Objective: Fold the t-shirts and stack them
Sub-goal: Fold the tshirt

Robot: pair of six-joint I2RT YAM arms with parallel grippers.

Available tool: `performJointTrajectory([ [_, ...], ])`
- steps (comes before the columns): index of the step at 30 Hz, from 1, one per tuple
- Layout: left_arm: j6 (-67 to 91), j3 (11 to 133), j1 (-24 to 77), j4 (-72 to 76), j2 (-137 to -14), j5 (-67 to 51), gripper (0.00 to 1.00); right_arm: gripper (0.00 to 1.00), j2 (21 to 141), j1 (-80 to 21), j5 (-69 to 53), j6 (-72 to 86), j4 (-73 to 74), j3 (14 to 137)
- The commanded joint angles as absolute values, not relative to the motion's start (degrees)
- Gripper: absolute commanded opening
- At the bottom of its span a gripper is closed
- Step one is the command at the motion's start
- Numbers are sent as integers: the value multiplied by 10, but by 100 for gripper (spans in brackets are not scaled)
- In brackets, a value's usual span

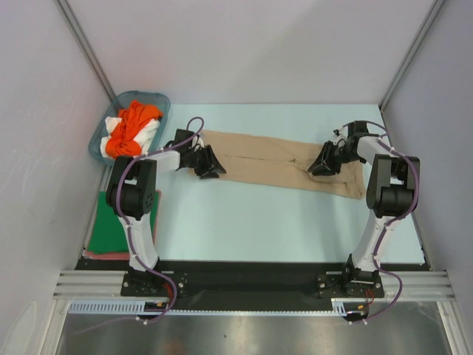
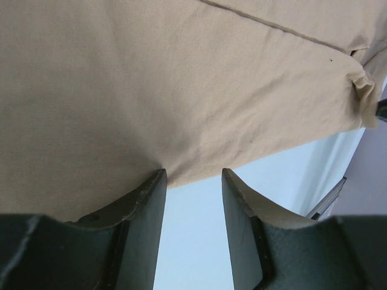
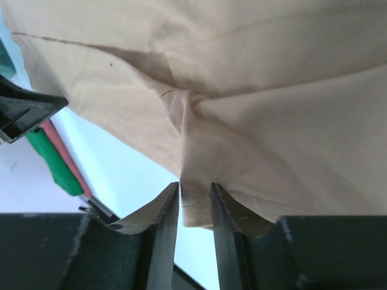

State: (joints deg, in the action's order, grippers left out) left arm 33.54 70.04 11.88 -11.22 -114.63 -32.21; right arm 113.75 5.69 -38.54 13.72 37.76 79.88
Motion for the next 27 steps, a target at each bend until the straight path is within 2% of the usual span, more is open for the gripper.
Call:
performJointTrajectory([
  [1,335,693,123,-100,-1114,-333,47,35,1109,50,-433,149,368,775],
  [3,336,692,123,-100,-1113,-333,47,43,1104,49,-445,147,376,765],
  [5,337,689,123,-98,-1111,-333,47,45,1100,56,-447,141,384,759],
  [7,337,687,123,-98,-1109,-332,47,51,1084,69,-446,144,384,751],
  [11,339,685,123,-96,-1107,-332,47,51,1069,83,-471,192,340,751],
  [13,339,683,123,-95,-1107,-331,47,47,1074,79,-473,221,317,758],
  [15,341,683,123,-94,-1106,-332,47,38,1076,75,-457,251,290,755],
  [16,343,683,124,-93,-1107,-332,47,30,1081,75,-454,265,278,752],
  [17,345,683,124,-91,-1106,-333,47,8,1099,68,-456,294,240,745],
  [22,346,685,124,-91,-1105,-335,48,1,1139,50,-455,322,206,750],
  [27,347,687,125,-90,-1107,-338,48,0,1177,36,-471,368,134,749],
])
